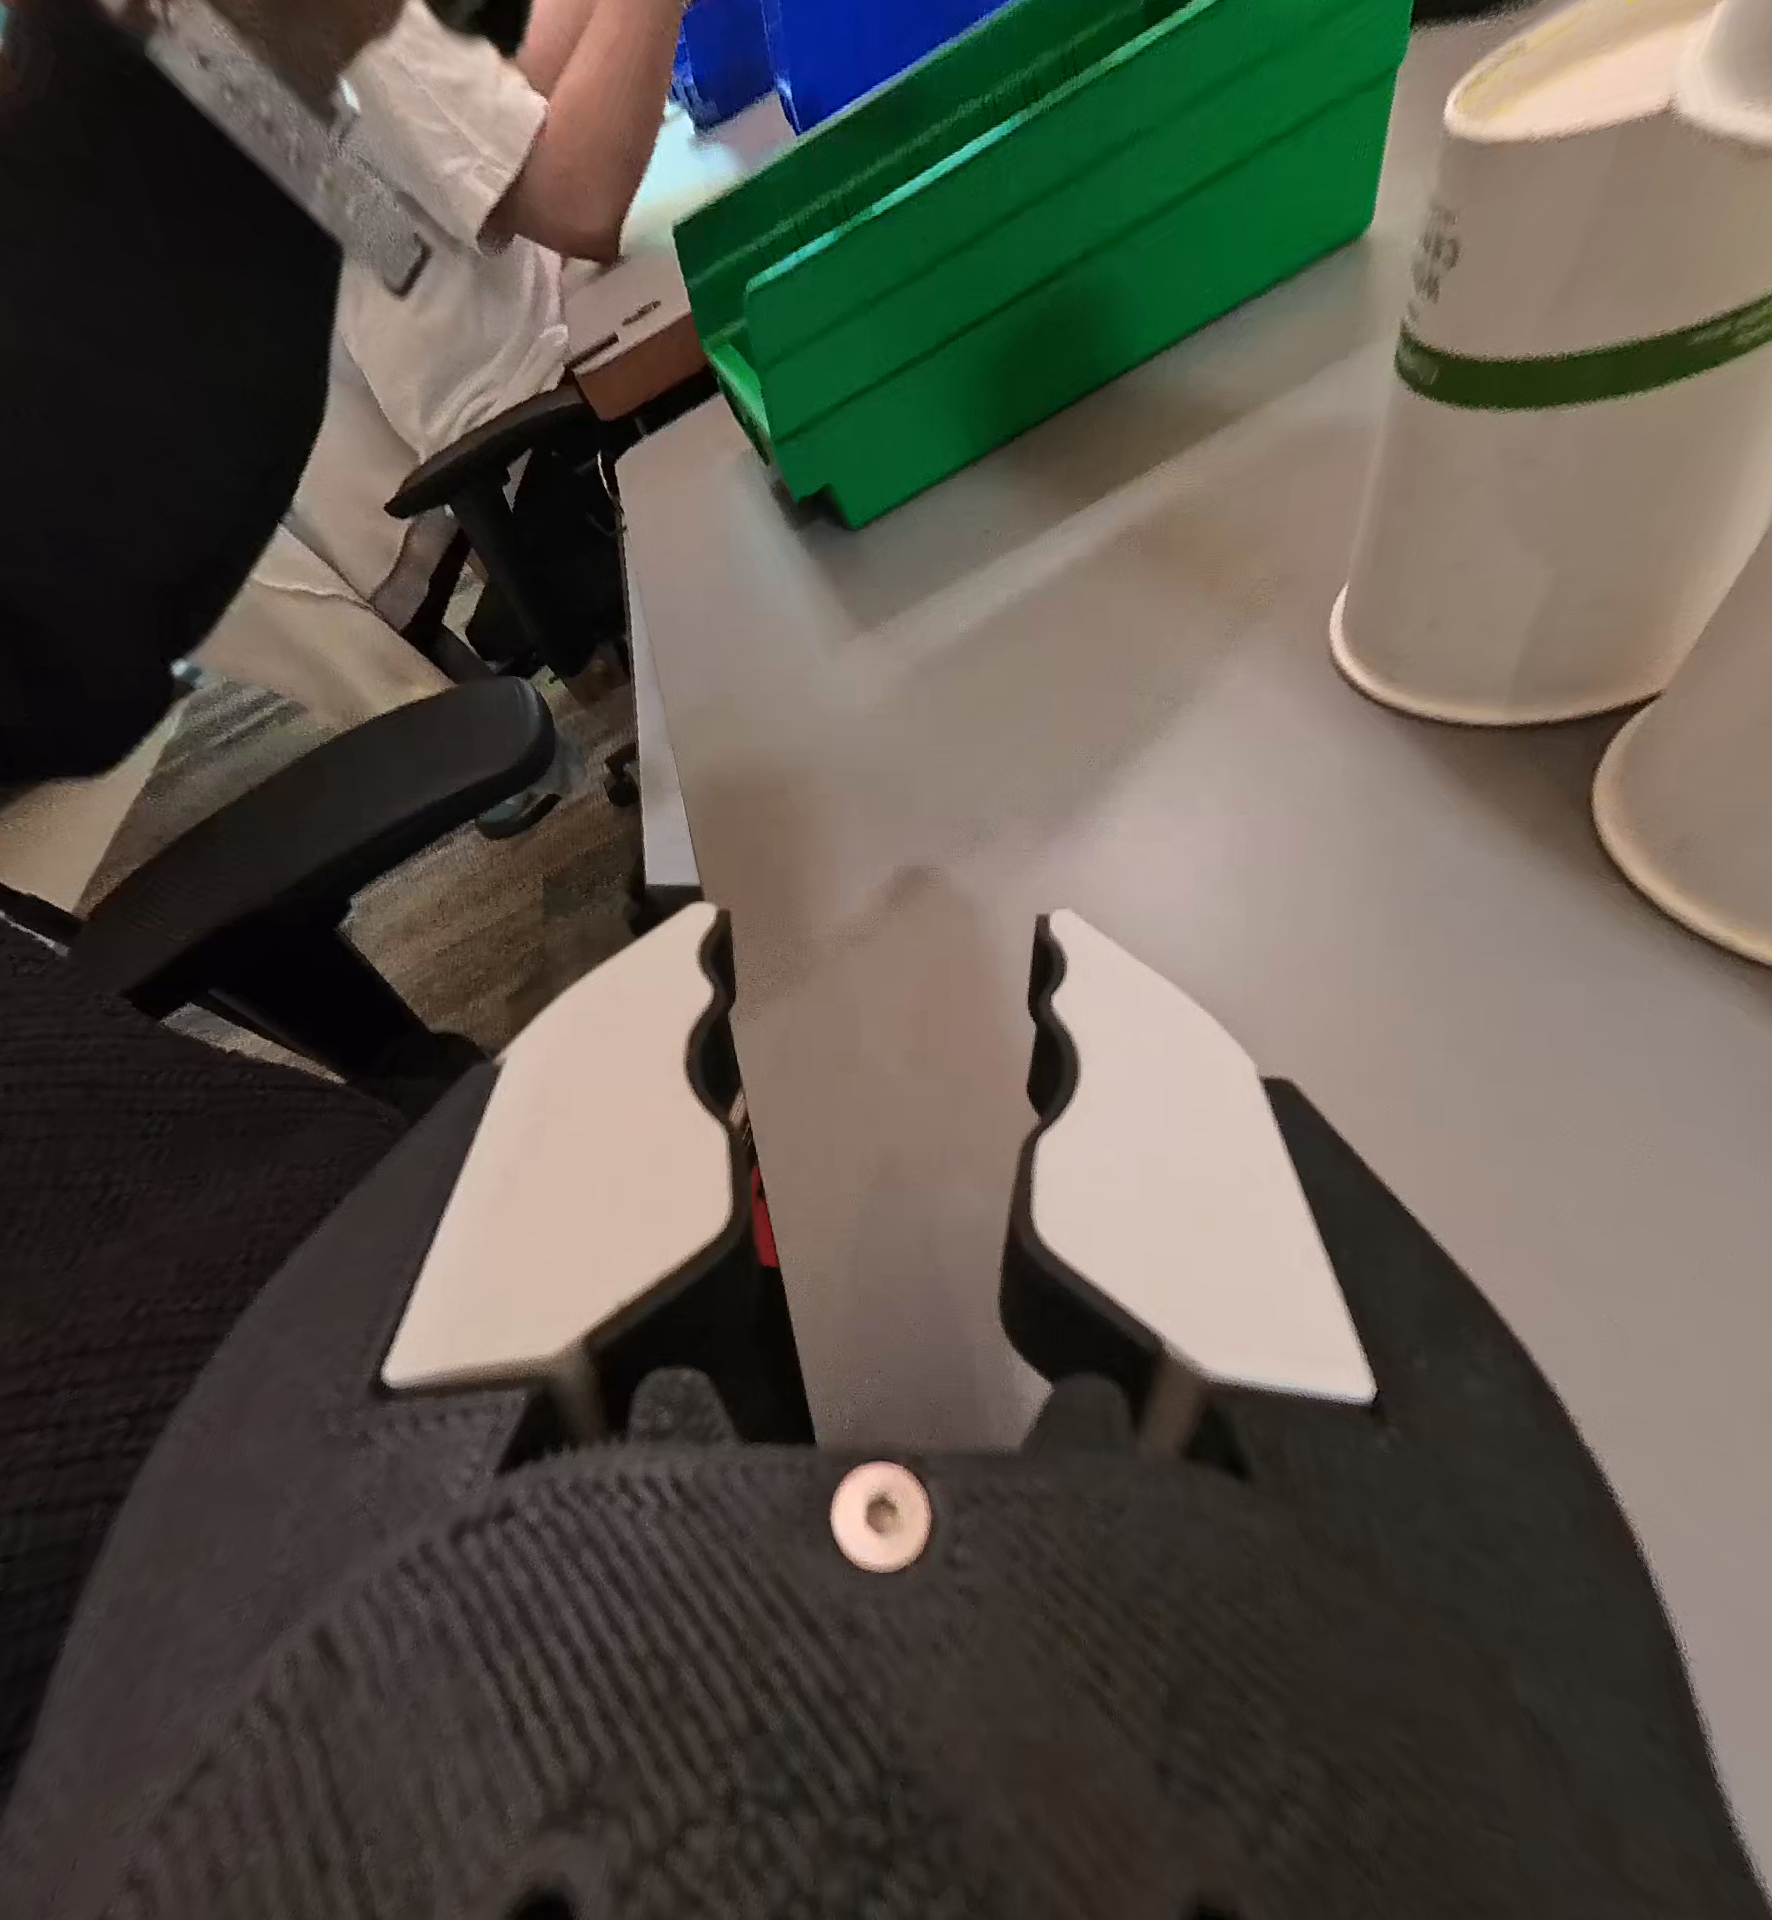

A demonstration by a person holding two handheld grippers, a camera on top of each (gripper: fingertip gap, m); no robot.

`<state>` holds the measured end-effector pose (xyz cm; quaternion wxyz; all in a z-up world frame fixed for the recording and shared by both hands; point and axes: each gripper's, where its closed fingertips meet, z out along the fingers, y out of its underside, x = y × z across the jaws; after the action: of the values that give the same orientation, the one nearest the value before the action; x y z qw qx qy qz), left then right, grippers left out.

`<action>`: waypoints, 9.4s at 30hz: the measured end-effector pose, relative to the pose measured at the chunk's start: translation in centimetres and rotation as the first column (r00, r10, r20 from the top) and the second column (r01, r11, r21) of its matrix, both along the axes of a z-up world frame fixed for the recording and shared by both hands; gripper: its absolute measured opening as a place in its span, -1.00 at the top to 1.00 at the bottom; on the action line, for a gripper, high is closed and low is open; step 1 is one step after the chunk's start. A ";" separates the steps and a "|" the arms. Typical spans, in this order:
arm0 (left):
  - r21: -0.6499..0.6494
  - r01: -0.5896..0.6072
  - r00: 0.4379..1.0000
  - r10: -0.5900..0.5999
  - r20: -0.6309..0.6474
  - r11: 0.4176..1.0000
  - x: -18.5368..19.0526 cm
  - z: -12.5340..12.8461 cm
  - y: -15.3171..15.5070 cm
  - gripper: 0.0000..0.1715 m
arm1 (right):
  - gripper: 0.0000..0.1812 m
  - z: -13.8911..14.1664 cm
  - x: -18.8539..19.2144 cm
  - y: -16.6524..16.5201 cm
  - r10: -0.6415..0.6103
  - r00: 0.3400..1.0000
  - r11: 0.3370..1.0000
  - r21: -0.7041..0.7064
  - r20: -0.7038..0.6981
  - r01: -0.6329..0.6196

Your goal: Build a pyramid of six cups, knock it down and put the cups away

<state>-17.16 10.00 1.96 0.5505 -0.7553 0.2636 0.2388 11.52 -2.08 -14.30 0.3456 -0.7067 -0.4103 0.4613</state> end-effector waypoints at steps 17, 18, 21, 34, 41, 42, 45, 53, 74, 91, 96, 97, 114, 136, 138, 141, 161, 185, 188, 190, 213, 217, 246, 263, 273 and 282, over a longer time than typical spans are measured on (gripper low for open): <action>0.494 0.615 0.145 -0.704 0.695 0.615 29.7 -1.2 -14.1 0.98 | 0.16 10.8 2.1 -0.8 -0.106 0.784 0.988 -0.154 -0.612 0.013; 0.490 0.613 0.138 -0.695 0.706 0.620 30.6 -1.6 -13.8 0.98 | 0.15 10.7 2.5 -0.4 -0.124 0.769 0.980 -0.200 -0.627 -0.005; 0.462 0.661 0.105 -0.683 0.723 0.591 33.6 -3.0 -13.4 0.98 | 0.11 10.9 3.8 1.0 -0.176 0.697 0.951 -0.302 -0.696 -0.061; 0.392 0.731 -0.011 -0.564 0.826 0.559 36.0 -7.5 -13.3 0.98 | 0.01 10.5 6.2 4.1 -0.324 0.588 0.919 -0.394 -0.741 0.010; 0.328 0.733 0.063 -0.539 0.840 0.596 36.5 -8.8 -12.6 0.97 | 0.04 9.8 6.8 5.0 -0.366 0.621 0.920 -0.372 -0.693 0.126; 0.333 0.730 0.063 -0.544 0.837 0.596 36.4 -8.8 -12.7 0.91 | 0.05 10.0 7.0 5.2 -0.375 0.618 0.918 -0.368 -0.691 0.146; 0.336 0.714 0.056 -0.529 0.847 0.615 36.1 -8.7 -12.5 0.64 | 0.05 10.7 8.4 6.2 -0.393 0.616 0.918 -0.331 -0.683 0.218; 0.237 0.595 0.158 -0.401 0.902 0.768 33.5 -10.2 -9.3 0.55 | 0.04 18.2 11.3 9.4 -0.324 0.803 0.868 0.181 -0.500 0.463; 0.145 0.463 0.293 -0.305 0.906 0.874 29.3 -11.8 -6.7 0.56 | 0.03 20.2 3.1 20.8 -0.342 0.935 0.906 0.296 0.094 0.302; 0.107 0.487 0.260 -0.260 0.930 0.867 29.9 -12.5 -6.6 0.55 | 0.02 19.8 2.7 21.2 -0.303 0.951 0.928 0.247 0.065 0.279; 0.103 0.494 0.263 -0.261 0.929 0.863 30.0 -12.6 -6.7 0.55 | -0.03 19.6 2.9 21.4 -0.315 0.947 0.923 0.255 0.068 0.289; 0.101 0.495 0.263 -0.260 0.929 0.863 30.0 -12.6 -6.7 0.55 | -0.05 19.6 3.0 21.5 -0.321 0.945 0.919 0.262 0.069 0.293; 0.085 0.496 0.257 -0.240 0.936 0.864 29.8 -12.8 -6.6 0.55 | 0.26 21.4 12.6 16.4 -0.532 0.767 0.744 0.235 -0.358 0.625; 0.170 0.284 0.483 -0.294 0.825 0.944 22.3 -10.1 0.5 0.99 | 1.00 3.0 21.6 12.5 -0.896 0.426 0.425 0.037 -0.126 0.904; 0.151 0.230 0.502 -0.250 0.828 0.961 20.2 -10.4 1.4 0.99 | 1.00 3.1 22.1 12.7 -0.906 0.407 0.395 0.115 -0.115 0.912; 0.118 0.150 0.490 -0.177 0.854 0.982 17.5 -11.2 2.4 0.99 | 1.00 2.7 22.3 13.4 -0.919 0.384 0.362 0.195 -0.090 0.912; 0.073 0.158 0.592 -0.154 0.791 0.985 16.7 -12.5 0.2 0.99 | 1.00 4.4 20.2 16.3 -0.960 0.256 0.148 0.571 -0.114 0.807; -0.012 -0.006 0.558 0.014 0.830 1.000 11.5 -14.1 -1.3 0.99 | 0.99 3.2 21.0 18.4 -0.973 0.224 0.192 0.338 -0.059 0.921; 0.006 0.006 0.527 -0.008 0.850 1.000 11.8 -13.8 -1.3 0.98 | 1.00 3.4 21.1 18.3 -0.972 0.226 0.192 0.337 -0.064 0.922; 0.021 0.025 0.527 -0.031 0.849 0.999 12.3 -13.5 -1.5 0.98 | 1.00 3.4 21.0 18.2 -0.971 0.232 0.198 0.334 -0.065 0.922; -0.003 0.112 0.564 -0.061 0.823 0.994 14.6 -14.1 -1.7 0.94 | 0.81 2.6 19.3 17.9 -0.935 0.353 0.331 0.276 -0.033 0.902; -0.007 0.115 0.566 -0.060 0.822 0.993 14.6 -14.1 -1.7 0.94 | 0.88 2.3 19.7 18.0 -0.940 0.340 0.325 0.236 -0.023 0.916; -0.030 0.116 0.539 -0.038 0.841 0.993 14.6 -14.5 -1.7 0.94 | 0.97 1.4 20.3 18.2 -0.949 0.314 0.312 0.216 0.022 0.925; 0.063 0.061 0.594 -0.087 0.800 0.996 13.8 -12.7 -2.1 0.96 | 0.99 5.7 16.1 23.1 -0.983 0.183 0.178 0.331 0.017 0.927; 0.361 -0.194 0.689 -0.136 0.712 0.912 9.5 -7.1 -4.5 0.95 | 0.99 9.2 0.8 20.2 -0.841 0.538 0.463 0.585 0.054 0.666; 0.353 -0.198 0.690 -0.125 0.713 0.915 9.7 -7.4 -4.3 0.90 | 0.95 8.3 9.4 15.2 -0.800 0.600 0.466 0.619 -0.011 0.632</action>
<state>-7.46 5.70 -5.46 0.7474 -0.6627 -0.0445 -0.0175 20.87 13.14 -6.03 0.6379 -0.7341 -0.2319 0.0214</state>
